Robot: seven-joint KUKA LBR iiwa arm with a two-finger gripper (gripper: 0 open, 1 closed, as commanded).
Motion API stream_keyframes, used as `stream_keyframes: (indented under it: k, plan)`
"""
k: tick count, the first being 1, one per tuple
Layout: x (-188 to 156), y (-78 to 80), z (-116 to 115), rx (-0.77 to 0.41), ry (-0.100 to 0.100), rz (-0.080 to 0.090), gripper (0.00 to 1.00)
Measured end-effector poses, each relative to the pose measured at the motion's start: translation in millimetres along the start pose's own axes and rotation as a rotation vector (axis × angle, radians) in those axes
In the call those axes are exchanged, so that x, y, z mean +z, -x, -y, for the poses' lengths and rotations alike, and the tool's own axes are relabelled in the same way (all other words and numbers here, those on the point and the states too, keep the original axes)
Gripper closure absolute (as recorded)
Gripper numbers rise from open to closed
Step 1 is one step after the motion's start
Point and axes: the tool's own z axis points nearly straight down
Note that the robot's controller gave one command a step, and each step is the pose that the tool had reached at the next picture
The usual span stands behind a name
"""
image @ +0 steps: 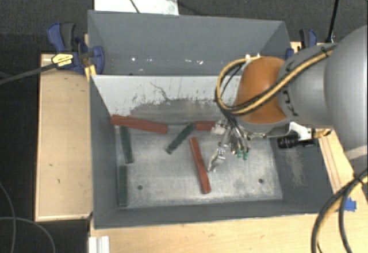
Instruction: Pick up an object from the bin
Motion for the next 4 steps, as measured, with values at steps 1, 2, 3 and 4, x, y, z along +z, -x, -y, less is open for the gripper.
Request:
stream_keyframes:
  k: [1,2,3,4]
  plan:
    - [-1.7,-31.9,-92.0,0.175,0.008,0.013,1.0]
    - [-1.7,-31.9,-92.0,0.174,0.008,0.013,1.0]
    - [-45.9,-29.4,-89.2,0.137,-0.004,-0.005,1.0]
    - [-72.6,-22.0,-90.8,0.187,0.002,0.004,1.0]
